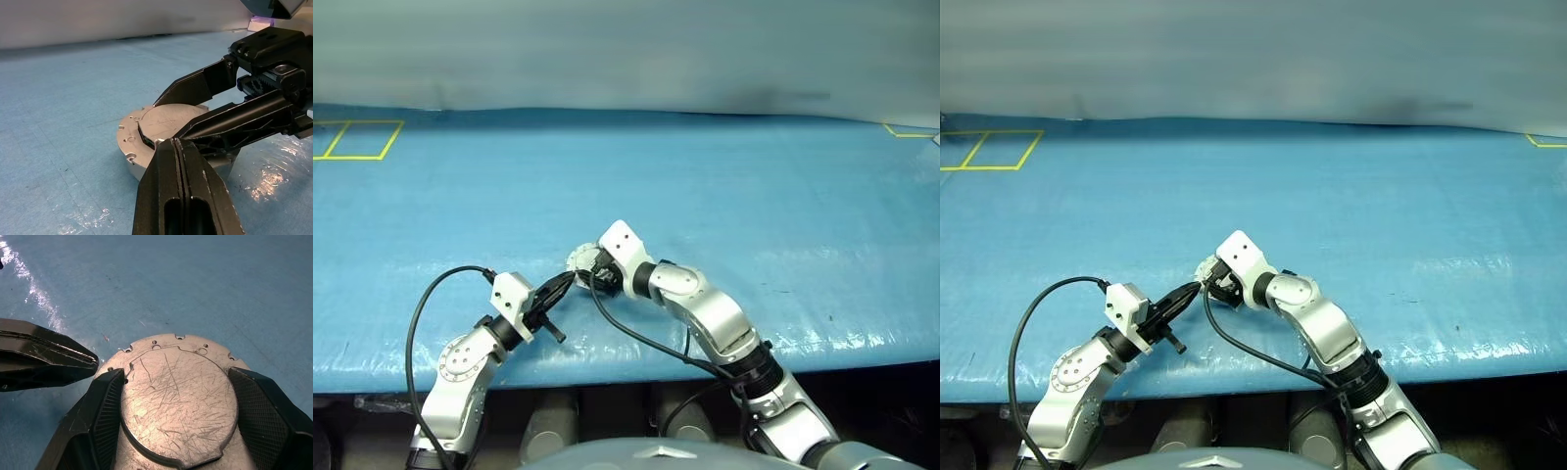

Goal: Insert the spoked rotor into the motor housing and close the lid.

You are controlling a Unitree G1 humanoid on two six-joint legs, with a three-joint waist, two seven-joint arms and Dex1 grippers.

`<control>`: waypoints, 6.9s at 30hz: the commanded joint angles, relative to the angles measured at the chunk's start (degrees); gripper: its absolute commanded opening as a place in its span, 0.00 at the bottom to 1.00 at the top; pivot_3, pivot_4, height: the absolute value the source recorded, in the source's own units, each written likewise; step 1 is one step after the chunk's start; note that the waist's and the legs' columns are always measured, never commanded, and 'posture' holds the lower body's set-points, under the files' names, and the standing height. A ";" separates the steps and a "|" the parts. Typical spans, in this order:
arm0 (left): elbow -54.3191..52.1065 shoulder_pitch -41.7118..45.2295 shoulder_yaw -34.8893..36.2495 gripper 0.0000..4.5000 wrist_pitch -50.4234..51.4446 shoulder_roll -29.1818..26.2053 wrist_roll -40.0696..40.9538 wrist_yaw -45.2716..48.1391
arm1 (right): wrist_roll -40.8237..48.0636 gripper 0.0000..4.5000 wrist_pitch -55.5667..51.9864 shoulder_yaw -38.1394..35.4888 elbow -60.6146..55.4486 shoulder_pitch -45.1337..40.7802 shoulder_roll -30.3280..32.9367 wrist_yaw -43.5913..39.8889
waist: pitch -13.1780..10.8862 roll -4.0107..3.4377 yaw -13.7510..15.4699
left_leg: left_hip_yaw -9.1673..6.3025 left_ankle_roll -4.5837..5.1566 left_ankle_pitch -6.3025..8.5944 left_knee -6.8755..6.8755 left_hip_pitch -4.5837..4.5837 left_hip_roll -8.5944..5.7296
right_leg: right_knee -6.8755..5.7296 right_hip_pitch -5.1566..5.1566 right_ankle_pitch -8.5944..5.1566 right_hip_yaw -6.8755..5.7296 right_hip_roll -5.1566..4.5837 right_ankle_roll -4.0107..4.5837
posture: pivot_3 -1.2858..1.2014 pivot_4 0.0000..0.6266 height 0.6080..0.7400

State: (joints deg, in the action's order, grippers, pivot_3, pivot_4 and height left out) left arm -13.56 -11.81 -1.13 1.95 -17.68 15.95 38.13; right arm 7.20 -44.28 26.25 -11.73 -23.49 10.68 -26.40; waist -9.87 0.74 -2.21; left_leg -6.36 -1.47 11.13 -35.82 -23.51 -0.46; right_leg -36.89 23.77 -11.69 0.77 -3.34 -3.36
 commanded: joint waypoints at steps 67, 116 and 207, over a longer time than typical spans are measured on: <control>2.98 1.79 -1.85 0.00 -1.73 0.31 0.99 1.13 | 0.51 0.68 14.41 -1.75 13.86 -3.84 5.48 -19.65 | 0.04 -0.07 0.01 | 0.02 0.00 0.00 0.23 0.04 -0.02 | 0.09 0.02 -0.04 -0.03 -0.04 0.04 | 0.52 0.24 1.00; -4.71 10.64 0.61 0.00 15.93 1.63 2.02 -12.77 | -2.75 0.68 22.01 -2.68 19.21 -4.34 5.51 -23.21 | 0.05 -0.06 0.10 | 0.01 -0.01 -0.01 0.19 0.14 -0.02 | 0.04 -0.10 -0.02 -0.03 -0.02 0.02 | 0.52 0.24 1.00; -1.41 22.71 -7.27 0.00 48.81 -5.65 6.03 -8.76 | 59.05 0.99 -31.35 -48.75 0.52 14.62 -28.14 29.20 | 0.59 -0.61 1.20 | -0.01 -0.03 0.01 0.33 -0.02 -0.09 | 0.36 -0.05 -0.06 -0.07 -0.13 0.00 | 0.52 0.24 1.00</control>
State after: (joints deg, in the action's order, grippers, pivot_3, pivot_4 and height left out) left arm -16.51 12.24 -5.99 49.41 -23.17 22.43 28.68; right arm 62.28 -76.61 -25.13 -11.26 -10.63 -5.90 1.70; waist -9.28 0.13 -1.01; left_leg -6.37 -1.50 11.14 -35.49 -23.53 -0.56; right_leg -36.53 23.72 -11.75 0.70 -3.48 -3.36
